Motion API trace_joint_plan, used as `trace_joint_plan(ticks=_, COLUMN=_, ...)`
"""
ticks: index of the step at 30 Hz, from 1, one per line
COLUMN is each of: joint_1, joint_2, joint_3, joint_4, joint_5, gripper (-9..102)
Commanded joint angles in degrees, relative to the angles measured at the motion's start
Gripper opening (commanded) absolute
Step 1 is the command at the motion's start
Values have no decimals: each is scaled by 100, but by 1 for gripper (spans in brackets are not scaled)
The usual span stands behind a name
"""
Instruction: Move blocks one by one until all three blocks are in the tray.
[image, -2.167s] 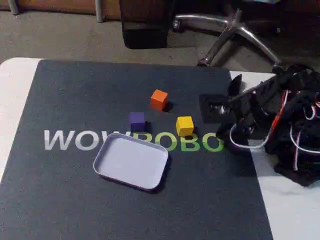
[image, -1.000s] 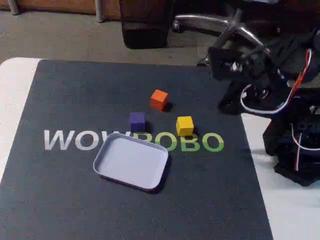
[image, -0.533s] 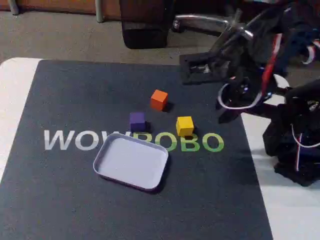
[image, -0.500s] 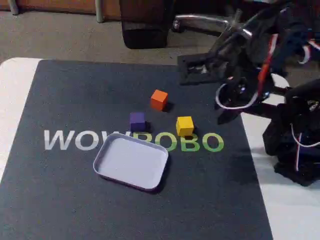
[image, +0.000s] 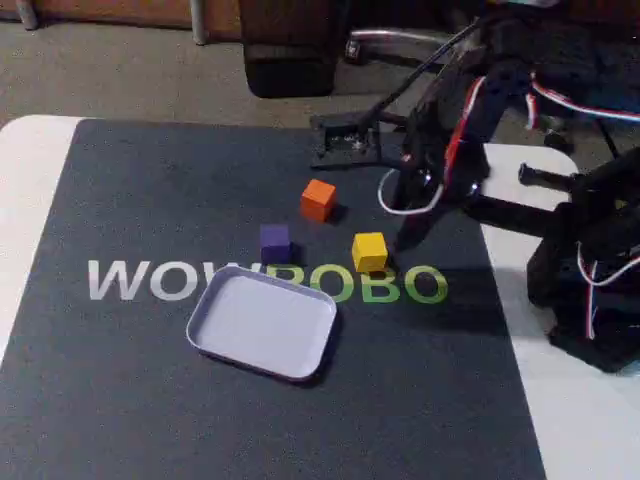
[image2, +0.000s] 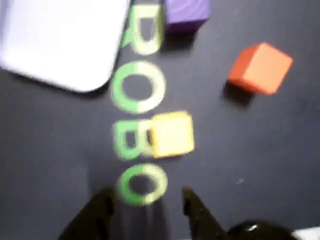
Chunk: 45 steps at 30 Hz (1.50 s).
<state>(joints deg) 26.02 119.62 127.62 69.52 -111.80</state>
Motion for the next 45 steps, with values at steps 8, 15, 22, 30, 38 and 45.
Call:
trace_joint_plan(ticks=8, joint_1=475, joint_2=-615, joint_3=-141, joint_4=-747, joint_5=-879, gripper=16)
trace_joint_plan(ticks=15, joint_1=439, joint_2=-650, joint_3=185, joint_4=-1002, joint_5=-1310, gripper=17)
trace_joint_plan(ticks=22, joint_1=316, joint_2=-800, joint_3=316, joint_4=-1072, joint_5=-1380, gripper=17)
trace_joint_plan(ticks=30, joint_1=264, joint_2=-940, joint_3=624, joint_4=-1529, joint_5=-1354, gripper=17)
trace_joint_plan(ticks=38, joint_1=211, joint_2=-1125, joint_3=624, joint_4=-1688, joint_5=-1134, gripper=17)
trace_joint_plan(ticks=45, joint_1=176, joint_2=-1310, joint_3=598, joint_4=-1863, joint_5=-940, gripper=17)
